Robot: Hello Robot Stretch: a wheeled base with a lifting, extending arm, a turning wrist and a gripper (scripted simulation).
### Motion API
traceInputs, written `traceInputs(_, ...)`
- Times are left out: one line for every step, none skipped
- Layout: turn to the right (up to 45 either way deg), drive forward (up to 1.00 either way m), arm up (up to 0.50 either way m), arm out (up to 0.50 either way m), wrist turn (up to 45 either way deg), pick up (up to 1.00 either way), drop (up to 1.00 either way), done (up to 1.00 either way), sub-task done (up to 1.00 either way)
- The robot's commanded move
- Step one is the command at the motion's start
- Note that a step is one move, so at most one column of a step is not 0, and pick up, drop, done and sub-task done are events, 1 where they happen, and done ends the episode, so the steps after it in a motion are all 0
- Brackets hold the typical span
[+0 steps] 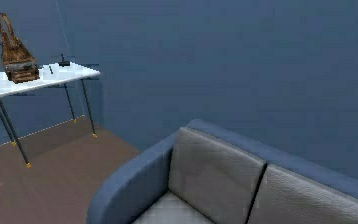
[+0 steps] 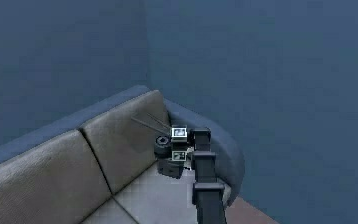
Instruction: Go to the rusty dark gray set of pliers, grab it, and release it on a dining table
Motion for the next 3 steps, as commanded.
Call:
traceInputs(0.0, 0.0, 0.16, 0.0, 0.0, 0.0, 0.0, 0.0, 0.0)
traceInputs(0.0, 0.0, 0.0, 0.0, -45.0, 0.0, 0.0, 0.0, 0.0)
traceInputs(0.0, 0.0, 0.0, 0.0, -45.0, 0.0, 0.0, 0.0, 0.0)
